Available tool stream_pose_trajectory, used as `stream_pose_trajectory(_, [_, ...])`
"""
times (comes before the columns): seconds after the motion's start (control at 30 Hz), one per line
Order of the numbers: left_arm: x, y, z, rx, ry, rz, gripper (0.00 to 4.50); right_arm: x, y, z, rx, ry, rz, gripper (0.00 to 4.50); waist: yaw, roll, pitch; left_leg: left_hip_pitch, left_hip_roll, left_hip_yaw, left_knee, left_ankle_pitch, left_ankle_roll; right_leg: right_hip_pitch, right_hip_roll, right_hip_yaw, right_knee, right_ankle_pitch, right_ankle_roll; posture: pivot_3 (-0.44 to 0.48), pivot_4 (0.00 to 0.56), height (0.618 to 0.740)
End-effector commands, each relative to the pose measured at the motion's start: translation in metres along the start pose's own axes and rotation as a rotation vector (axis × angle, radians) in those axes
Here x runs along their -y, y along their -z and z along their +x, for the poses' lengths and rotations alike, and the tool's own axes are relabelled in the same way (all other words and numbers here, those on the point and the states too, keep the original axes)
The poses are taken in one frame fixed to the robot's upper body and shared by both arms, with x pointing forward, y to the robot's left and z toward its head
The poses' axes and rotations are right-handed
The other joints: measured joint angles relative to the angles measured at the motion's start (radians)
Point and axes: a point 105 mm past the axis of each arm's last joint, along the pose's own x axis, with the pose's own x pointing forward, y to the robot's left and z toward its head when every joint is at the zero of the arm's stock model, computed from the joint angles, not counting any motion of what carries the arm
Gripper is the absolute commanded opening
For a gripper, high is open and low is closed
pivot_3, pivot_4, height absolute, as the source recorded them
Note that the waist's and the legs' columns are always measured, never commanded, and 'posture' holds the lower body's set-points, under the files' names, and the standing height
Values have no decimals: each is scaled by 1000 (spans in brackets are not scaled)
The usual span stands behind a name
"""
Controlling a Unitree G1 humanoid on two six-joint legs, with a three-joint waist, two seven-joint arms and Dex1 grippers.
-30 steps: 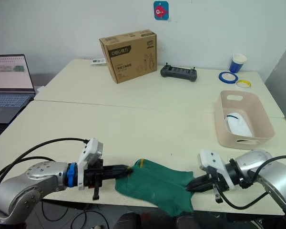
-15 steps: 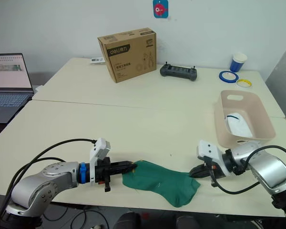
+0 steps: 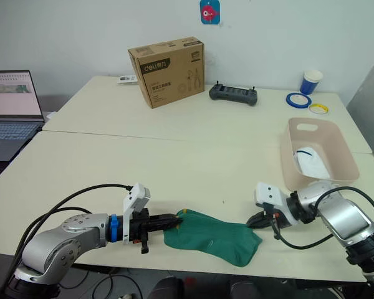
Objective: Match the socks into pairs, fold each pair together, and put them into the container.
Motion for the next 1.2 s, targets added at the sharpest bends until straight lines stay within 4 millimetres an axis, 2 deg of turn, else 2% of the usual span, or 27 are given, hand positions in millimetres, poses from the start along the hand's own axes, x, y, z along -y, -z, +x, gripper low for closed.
stream_pose_trajectory(0.03, [2,-7,1,19,9,44,0,0,-2,-2,-5,-3,-33,18,0,0,0,0,0,0,0,0,0,0,0,0,0,0,0,0,150,740])
stream_pose_trajectory(0.2, [-4,-16,3,46,-12,68,0,-3,1,-3,-13,-16,-27,18,0,0,0,0,0,0,0,0,0,0,0,0,0,0,0,0,150,740])
stream_pose_trajectory(0.8, [-15,-5,16,-8,-42,97,0,-1,5,-4,-9,20,-25,18,0,0,0,0,0,0,0,0,0,0,0,0,0,0,1,0,150,740])
stream_pose_trajectory(0.9, [-14,-8,13,17,-42,99,652,-3,-2,-7,23,13,-28,0,0,0,0,0,0,0,0,0,0,0,0,0,0,0,1,0,150,740])
stream_pose_trajectory(1.03, [-17,-13,7,45,-70,101,1923,-1,-5,-12,42,44,-41,0,0,0,0,0,0,0,0,0,0,0,0,0,0,0,1,0,150,740])
stream_pose_trajectory(1.07, [-17,-16,2,56,-70,89,2245,0,-6,-17,47,62,-39,444,0,0,0,0,0,0,0,0,0,0,0,0,0,0,1,0,150,740])
stream_pose_trajectory(1.1, [-17,-19,-2,66,-64,79,2537,3,-8,-23,60,83,-27,629,0,0,0,0,0,0,0,0,0,0,0,0,0,0,1,0,150,740])
stream_pose_trajectory(1.13, [-19,-23,-7,77,-70,84,2569,5,-11,-29,78,103,-15,988,0,0,0,0,0,0,0,0,0,0,0,0,0,0,1,0,150,740])
stream_pose_trajectory(1.2, [-23,-30,-18,98,-94,94,2569,9,-19,-41,109,132,-14,988,0,0,0,0,0,0,0,0,0,0,0,0,0,1,1,0,150,740])
